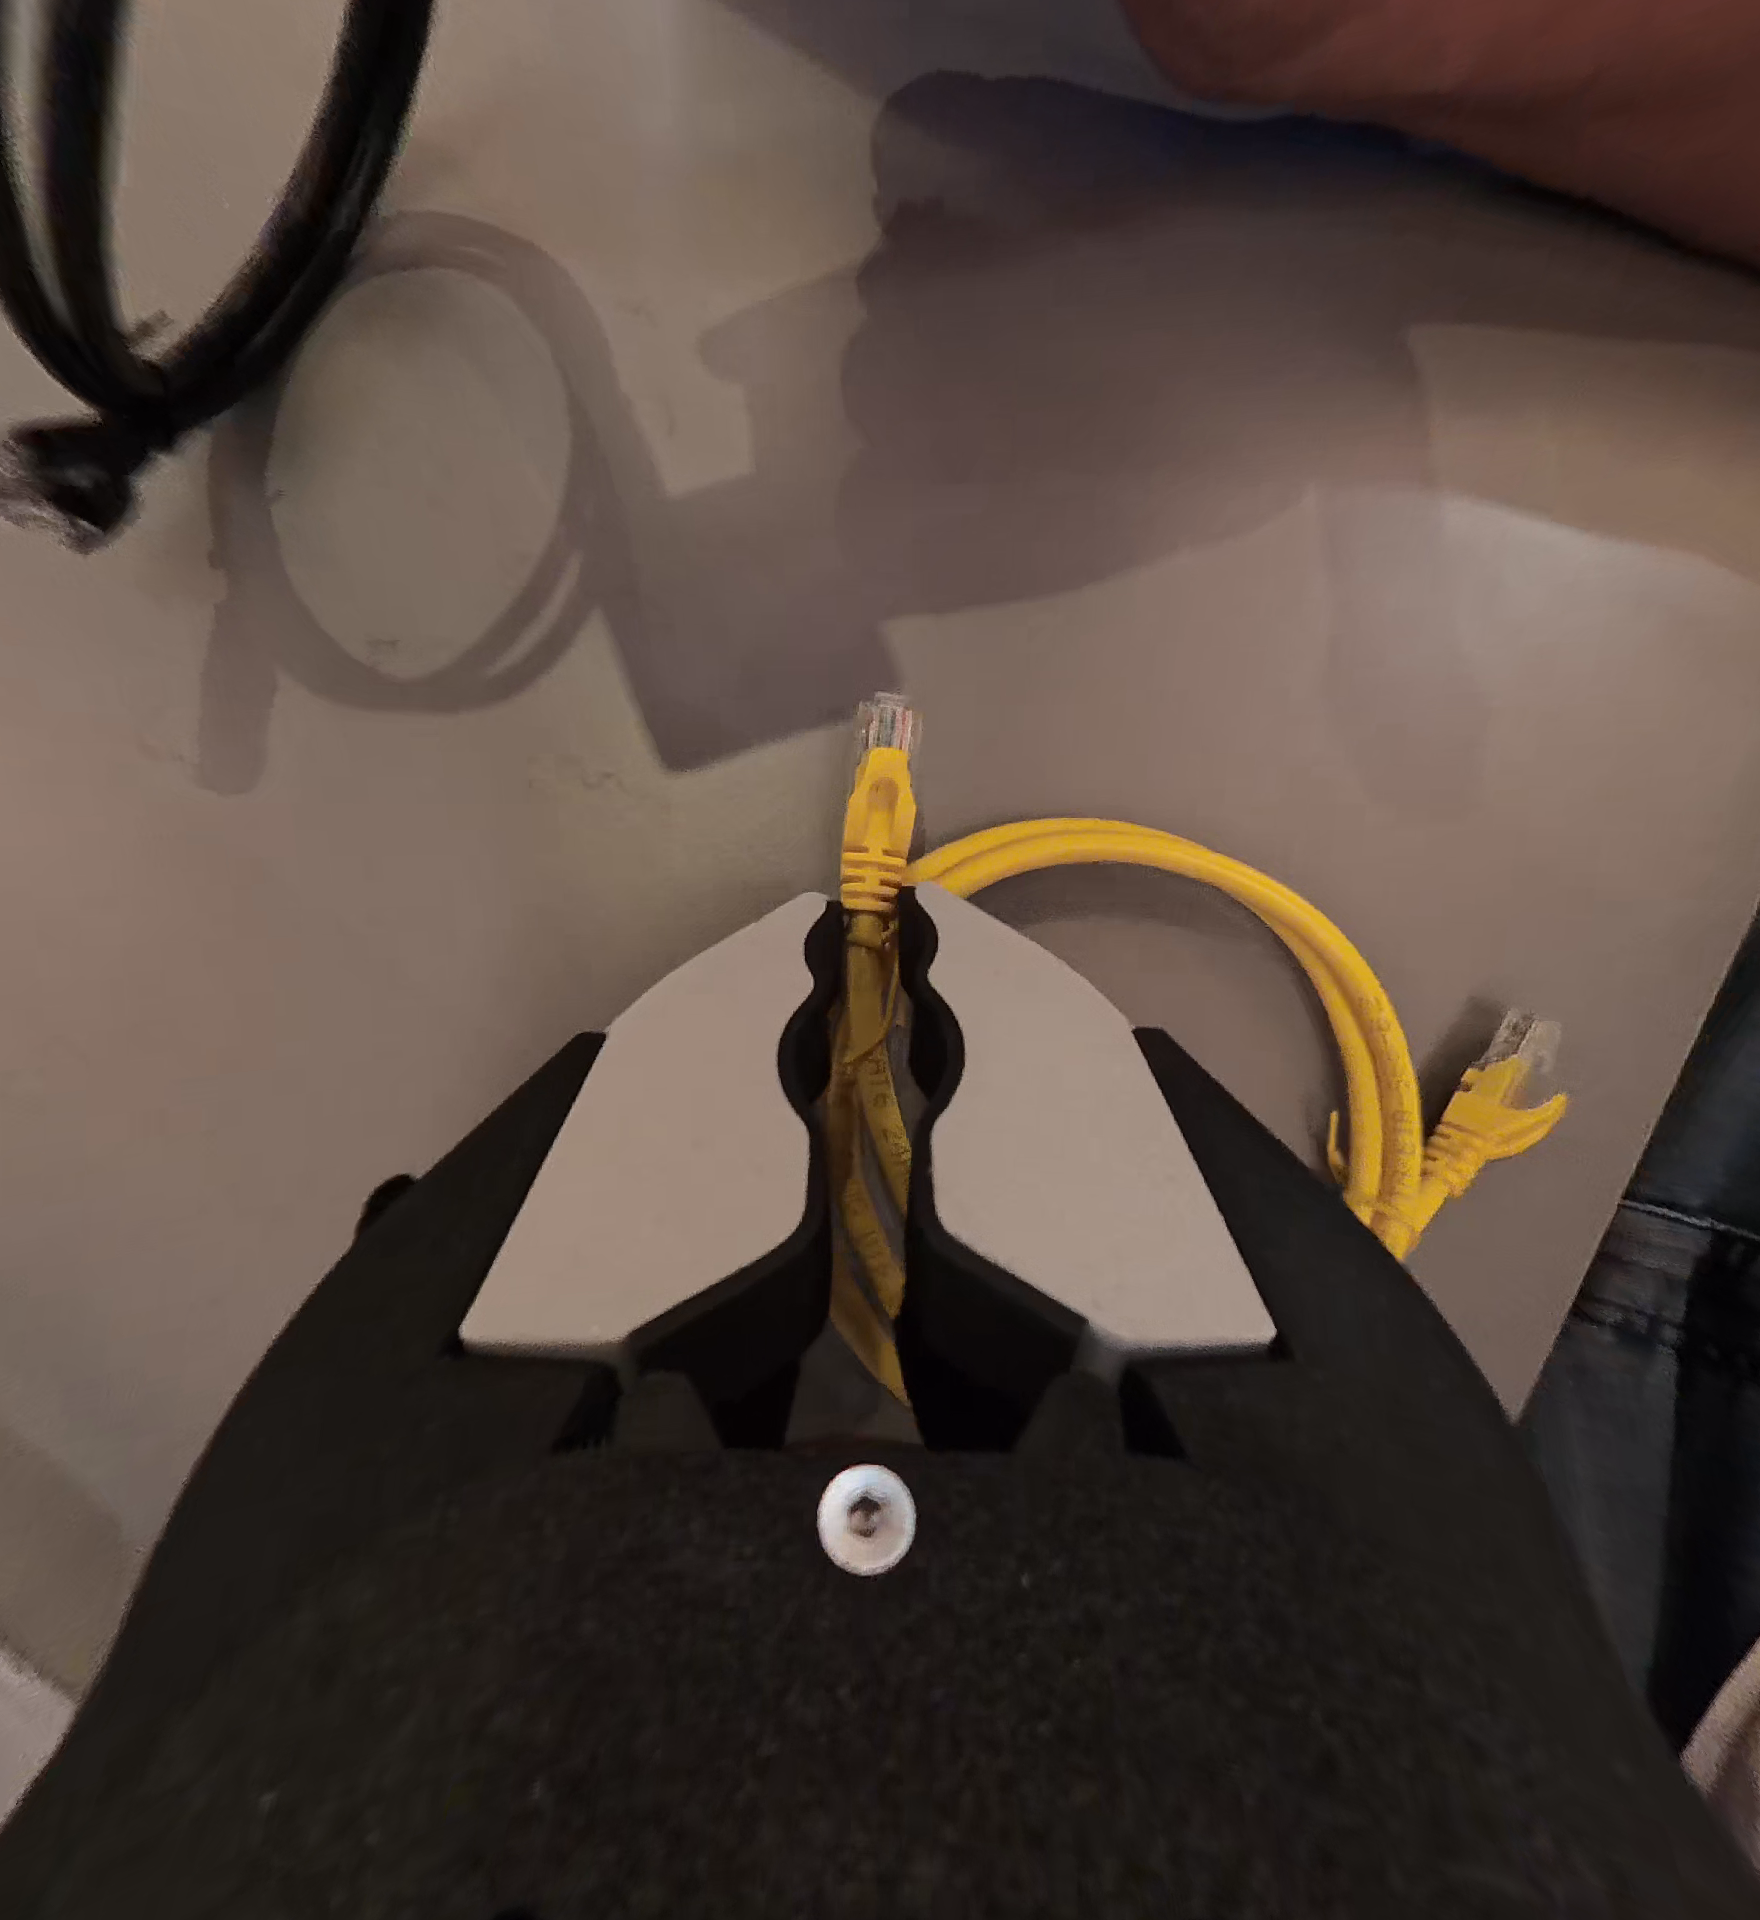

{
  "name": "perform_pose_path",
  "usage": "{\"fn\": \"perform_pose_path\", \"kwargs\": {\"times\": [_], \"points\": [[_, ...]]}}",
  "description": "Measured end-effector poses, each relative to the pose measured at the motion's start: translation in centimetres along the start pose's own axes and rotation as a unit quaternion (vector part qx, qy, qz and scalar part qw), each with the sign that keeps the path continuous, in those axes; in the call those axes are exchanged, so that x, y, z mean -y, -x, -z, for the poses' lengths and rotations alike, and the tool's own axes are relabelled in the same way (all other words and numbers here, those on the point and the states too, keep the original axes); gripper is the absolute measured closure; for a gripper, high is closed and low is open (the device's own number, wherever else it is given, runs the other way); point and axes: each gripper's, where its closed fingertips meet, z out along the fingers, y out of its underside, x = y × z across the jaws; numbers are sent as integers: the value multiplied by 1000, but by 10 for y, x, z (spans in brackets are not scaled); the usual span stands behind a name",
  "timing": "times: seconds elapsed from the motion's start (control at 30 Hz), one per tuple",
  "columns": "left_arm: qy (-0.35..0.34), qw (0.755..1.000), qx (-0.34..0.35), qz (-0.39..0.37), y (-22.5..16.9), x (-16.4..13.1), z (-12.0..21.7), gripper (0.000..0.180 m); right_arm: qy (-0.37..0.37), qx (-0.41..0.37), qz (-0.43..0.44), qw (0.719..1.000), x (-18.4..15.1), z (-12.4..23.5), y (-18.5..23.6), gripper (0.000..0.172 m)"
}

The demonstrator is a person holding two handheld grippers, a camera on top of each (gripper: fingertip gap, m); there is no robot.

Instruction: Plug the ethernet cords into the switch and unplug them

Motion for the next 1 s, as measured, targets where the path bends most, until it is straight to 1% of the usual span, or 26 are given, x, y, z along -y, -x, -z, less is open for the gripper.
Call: {"fn": "perform_pose_path", "kwargs": {"times": [0.13,0.27,0.37,0.47,0.6,0.8,1.0], "points": [[-33,999,30,-18,-3,29,26,170,1,2,12,1000,3,-1,3,148],[-40,998,50,-28,-3,59,51,171,0,4,20,1000,4,-1,6,148],[-37,996,68,-31,3,82,65,171,4,2,34,999,5,-1,7,148],[-6,995,92,-35,14,96,74,171,9,0,45,999,6,-1,7,148],[39,994,96,-20,27,107,79,171,15,-3,63,998,7,-1,9,148],[104,994,29,30,27,110,66,170,25,-7,81,996,7,-3,10,148],[128,990,60,15,33,119,62,171,31,-8,97,995,8,-3,12,148]]}}
